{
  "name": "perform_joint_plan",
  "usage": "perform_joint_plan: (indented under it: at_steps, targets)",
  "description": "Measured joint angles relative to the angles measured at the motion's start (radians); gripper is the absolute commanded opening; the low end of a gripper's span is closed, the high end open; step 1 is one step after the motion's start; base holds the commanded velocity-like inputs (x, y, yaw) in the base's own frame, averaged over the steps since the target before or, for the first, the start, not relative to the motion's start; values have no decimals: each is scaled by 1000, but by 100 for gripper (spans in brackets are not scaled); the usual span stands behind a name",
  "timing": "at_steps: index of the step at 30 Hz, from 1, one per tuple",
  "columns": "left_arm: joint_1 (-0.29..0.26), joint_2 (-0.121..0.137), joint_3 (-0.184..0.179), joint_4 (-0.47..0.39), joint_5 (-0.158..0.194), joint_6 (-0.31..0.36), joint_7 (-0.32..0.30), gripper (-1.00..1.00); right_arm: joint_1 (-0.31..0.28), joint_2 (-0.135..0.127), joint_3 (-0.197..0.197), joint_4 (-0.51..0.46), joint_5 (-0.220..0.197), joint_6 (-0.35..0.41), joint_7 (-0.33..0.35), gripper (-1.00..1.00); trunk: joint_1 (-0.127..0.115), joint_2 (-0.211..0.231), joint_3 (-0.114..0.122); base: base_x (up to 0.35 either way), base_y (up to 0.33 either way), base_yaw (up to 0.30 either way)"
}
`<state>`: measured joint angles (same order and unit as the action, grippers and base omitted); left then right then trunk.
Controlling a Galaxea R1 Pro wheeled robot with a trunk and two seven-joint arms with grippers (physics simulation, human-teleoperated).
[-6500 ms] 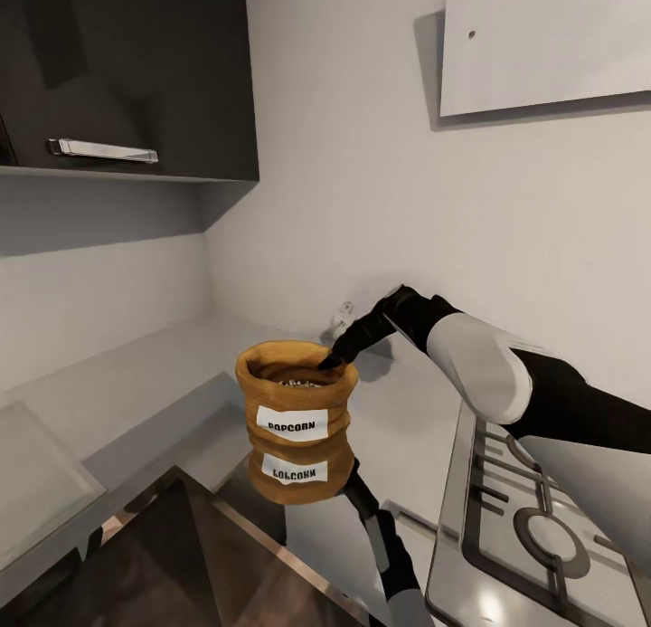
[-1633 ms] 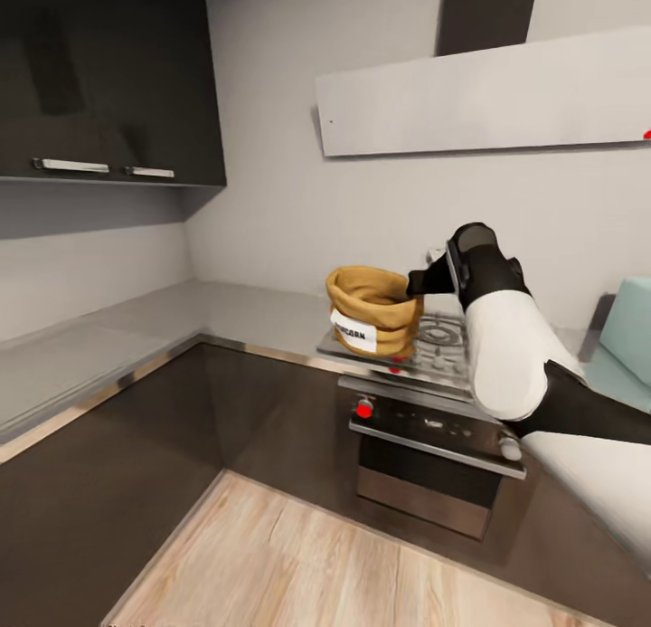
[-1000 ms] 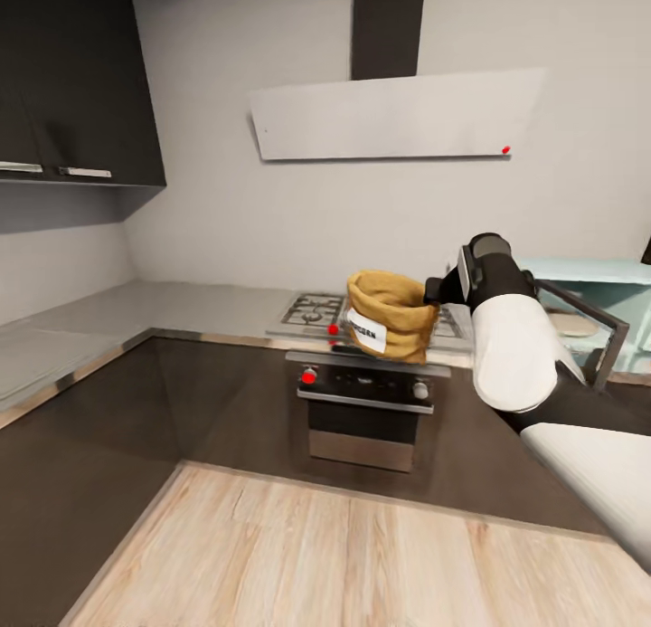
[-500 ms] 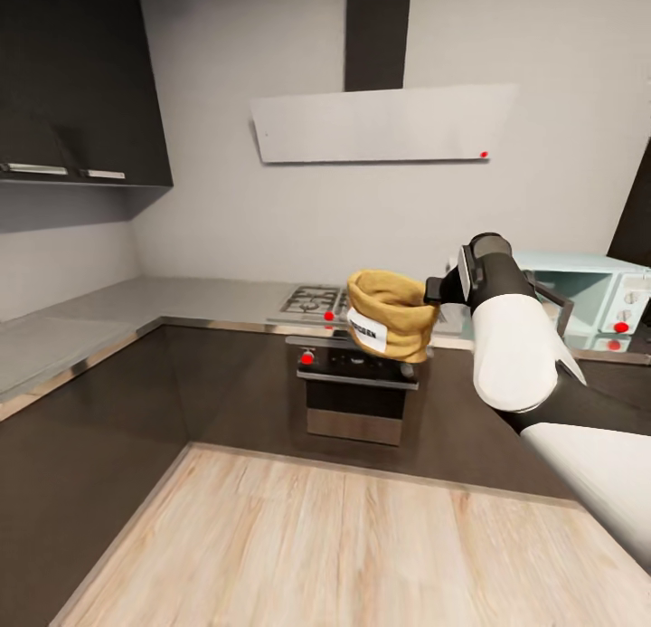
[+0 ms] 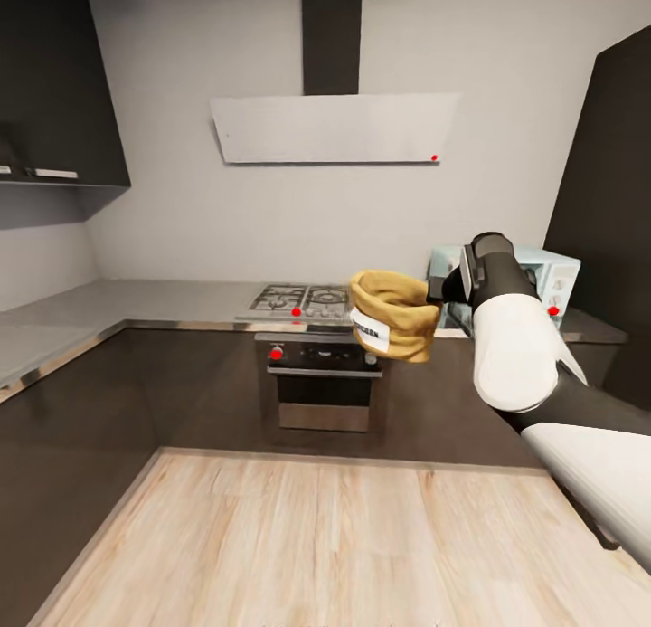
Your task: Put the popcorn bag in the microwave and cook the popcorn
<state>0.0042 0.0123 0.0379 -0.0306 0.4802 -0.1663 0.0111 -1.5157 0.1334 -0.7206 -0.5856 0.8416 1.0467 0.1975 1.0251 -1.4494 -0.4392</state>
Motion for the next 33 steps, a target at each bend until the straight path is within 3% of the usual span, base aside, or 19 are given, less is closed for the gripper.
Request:
perform_joint_plan:
  at_steps: [25,33]
  targets:
    - [0,-4,1,0,-4,-4,1,100,0,0,1,-2,0,0,1,-100,0,0,0,-326,0,-295]
    - [0,0,1,0,2,0,0,100,0,-1,0,-5,1,0,1,-100,0,0,0,-40,0,-295]
